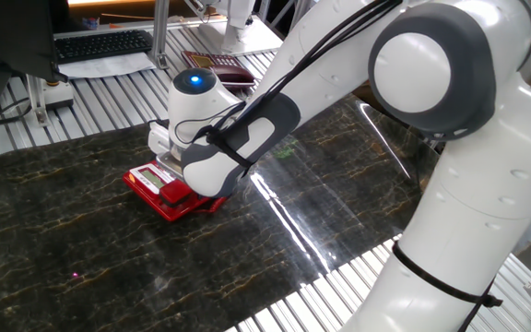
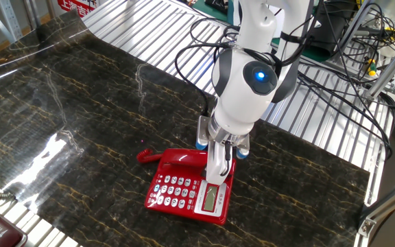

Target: Place the handset of the telephone on the corresponding phone cradle

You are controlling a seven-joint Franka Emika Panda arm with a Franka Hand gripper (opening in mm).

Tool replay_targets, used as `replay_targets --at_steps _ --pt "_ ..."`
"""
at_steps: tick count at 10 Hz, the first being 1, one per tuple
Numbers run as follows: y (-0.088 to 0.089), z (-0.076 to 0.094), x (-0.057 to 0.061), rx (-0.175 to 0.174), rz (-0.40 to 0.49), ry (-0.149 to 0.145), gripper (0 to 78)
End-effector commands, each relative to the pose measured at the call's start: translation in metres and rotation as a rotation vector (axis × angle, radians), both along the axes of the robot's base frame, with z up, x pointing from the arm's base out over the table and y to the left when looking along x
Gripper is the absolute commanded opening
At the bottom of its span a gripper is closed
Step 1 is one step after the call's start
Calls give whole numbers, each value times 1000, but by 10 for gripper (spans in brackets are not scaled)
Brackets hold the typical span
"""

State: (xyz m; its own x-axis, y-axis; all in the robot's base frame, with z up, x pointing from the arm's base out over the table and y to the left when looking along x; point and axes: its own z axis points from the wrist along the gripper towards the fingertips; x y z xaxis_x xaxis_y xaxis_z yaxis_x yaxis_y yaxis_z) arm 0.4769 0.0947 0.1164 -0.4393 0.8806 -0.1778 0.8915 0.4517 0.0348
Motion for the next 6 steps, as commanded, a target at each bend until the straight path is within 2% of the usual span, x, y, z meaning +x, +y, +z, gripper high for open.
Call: replay_targets --at_steps 1,6 --pt "-1 0 5 1 -6 -8 11" --pt "-1 0 5 1 -11 -1 11"
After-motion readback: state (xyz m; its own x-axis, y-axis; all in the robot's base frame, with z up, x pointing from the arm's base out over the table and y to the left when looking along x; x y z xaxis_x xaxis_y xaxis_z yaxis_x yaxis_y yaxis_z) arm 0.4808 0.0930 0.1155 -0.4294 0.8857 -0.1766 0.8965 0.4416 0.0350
